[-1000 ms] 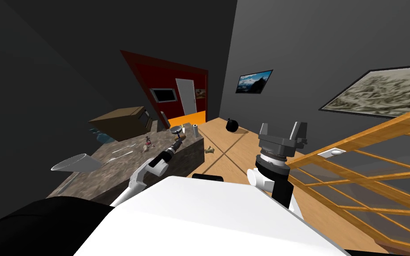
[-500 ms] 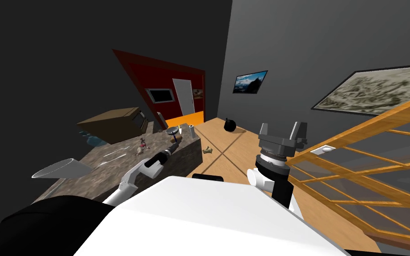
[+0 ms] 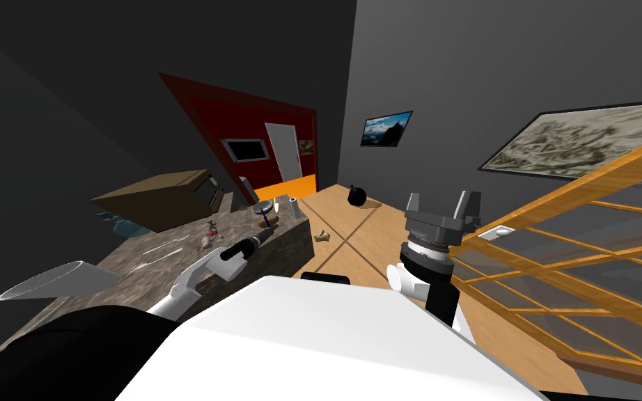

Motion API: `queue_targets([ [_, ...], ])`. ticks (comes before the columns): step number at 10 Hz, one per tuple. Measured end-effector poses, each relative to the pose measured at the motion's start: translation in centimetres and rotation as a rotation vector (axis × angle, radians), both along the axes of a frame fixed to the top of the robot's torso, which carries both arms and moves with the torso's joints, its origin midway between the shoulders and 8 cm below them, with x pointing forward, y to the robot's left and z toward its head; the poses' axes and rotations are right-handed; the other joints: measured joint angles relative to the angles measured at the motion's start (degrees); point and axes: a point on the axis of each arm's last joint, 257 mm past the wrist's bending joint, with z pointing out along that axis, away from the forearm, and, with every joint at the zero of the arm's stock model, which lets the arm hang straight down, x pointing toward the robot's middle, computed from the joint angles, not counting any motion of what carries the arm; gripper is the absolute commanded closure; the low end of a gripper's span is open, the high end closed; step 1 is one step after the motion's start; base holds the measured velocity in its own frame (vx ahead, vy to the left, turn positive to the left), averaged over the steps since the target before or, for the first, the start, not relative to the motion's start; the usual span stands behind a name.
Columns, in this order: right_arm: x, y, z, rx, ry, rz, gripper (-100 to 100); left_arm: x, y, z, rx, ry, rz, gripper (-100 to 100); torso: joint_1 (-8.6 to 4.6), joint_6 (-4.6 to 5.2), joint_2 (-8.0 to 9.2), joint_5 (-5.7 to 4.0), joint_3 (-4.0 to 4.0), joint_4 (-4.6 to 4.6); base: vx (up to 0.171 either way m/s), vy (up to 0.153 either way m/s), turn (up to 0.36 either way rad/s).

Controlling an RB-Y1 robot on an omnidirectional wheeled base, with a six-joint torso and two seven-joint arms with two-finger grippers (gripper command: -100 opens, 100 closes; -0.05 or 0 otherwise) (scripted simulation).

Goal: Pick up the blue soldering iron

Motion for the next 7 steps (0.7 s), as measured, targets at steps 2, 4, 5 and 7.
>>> queue_targets([
  [2,0.0,0.0,0.0,0.0,0.0,0.0,0,-1.4,2.3,-0.7,0.063,0.061,0.012,-100,-0.04,0.0,-0.07,-0.01,-0.04,-0.01,0.067,-0.057,-0.067],
  [4,0.0,0.0,0.0,0.0,0.0,0.0,0,-2.2,4.3,-1.1,0.125,0.115,0.021,-100,-0.07,0.0,-0.15,-0.02,-0.08,-0.03,0.074,-0.054,-0.048],
  [5,0.0,0.0,0.0,0.0,0.0,0.0,0,-2.7,5.3,-1.3,0.155,0.141,0.026,-100,-0.05,0.0,-0.13,-0.01,-0.08,-0.03,0.062,-0.042,-0.047],
  [7,0.0,0.0,0.0,0.0,0.0,0.0,0,-3.5,7.0,-1.4,0.21,0.183,0.035,-100,0.02,-0.01,-0.1,0.01,-0.06,-0.02,0.061,-0.031,-0.031],
])
